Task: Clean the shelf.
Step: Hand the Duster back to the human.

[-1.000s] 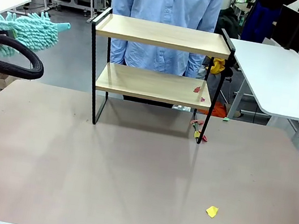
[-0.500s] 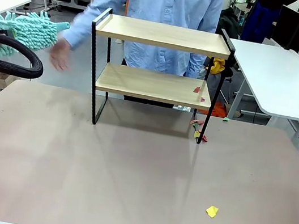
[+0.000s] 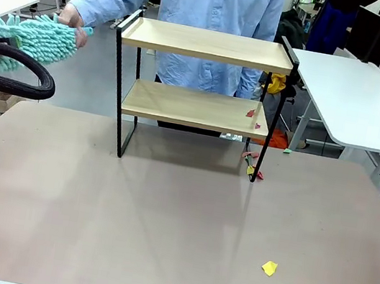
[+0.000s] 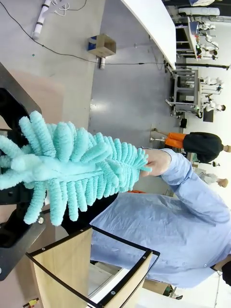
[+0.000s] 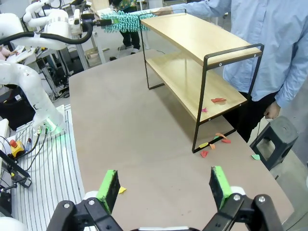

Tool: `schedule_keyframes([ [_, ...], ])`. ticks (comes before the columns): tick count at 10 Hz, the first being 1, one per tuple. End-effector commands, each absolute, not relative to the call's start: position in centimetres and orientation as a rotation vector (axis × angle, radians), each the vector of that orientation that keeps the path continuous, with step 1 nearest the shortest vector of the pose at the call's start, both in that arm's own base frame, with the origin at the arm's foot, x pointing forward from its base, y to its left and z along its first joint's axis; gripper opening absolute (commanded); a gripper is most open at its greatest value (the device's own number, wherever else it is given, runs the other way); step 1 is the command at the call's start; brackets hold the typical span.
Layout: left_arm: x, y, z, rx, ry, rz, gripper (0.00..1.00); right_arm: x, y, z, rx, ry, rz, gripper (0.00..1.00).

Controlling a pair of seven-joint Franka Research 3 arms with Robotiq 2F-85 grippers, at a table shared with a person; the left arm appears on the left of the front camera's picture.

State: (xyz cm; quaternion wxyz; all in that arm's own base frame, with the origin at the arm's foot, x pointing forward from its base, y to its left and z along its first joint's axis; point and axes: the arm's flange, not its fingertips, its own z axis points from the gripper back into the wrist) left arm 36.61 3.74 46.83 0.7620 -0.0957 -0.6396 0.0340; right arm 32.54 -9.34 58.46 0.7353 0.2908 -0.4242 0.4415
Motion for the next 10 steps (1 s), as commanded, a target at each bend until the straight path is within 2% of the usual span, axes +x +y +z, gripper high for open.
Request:
schedule_keyframes([
  [1,36.7,4.0,47.0,-0.192,-1.406,0.065,0.17,32.6,-9.5,58.6,0.631,-0.95,0.992,1.0],
  [2,36.7,4.0,47.0,-0.192,-1.406,0.065,0.17,32.6,-9.5,58.6,0.631,-0.95,0.992,1.0],
  [3,36.6,3.7,46.9,-0.208,-1.392,0.074,0.75,32.6,-9.5,58.6,0.631,-0.95,0.992,1.0],
  [4,36.6,3.6,47.6,-0.226,-1.362,0.095,0.75,32.6,-9.5,58.6,0.631,-0.95,0.992,1.0],
  [5,36.6,3.6,48.0,-0.229,-1.354,0.101,1.0,32.6,-9.5,58.6,0.631,-0.95,0.992,1.0],
  [6,36.5,3.6,48.8,-0.231,-1.354,0.101,0.76,32.6,-9.5,58.6,0.631,-0.95,0.992,1.0],
  [7,36.2,3.8,50.3,-0.236,-1.348,0.117,1.0,32.6,-9.5,58.6,0.631,-0.95,0.992,1.0],
  [10,33.7,6.4,57.5,-0.384,-1.308,0.273,1.0,32.6,-9.5,58.6,0.631,-0.95,0.992,1.0],
])
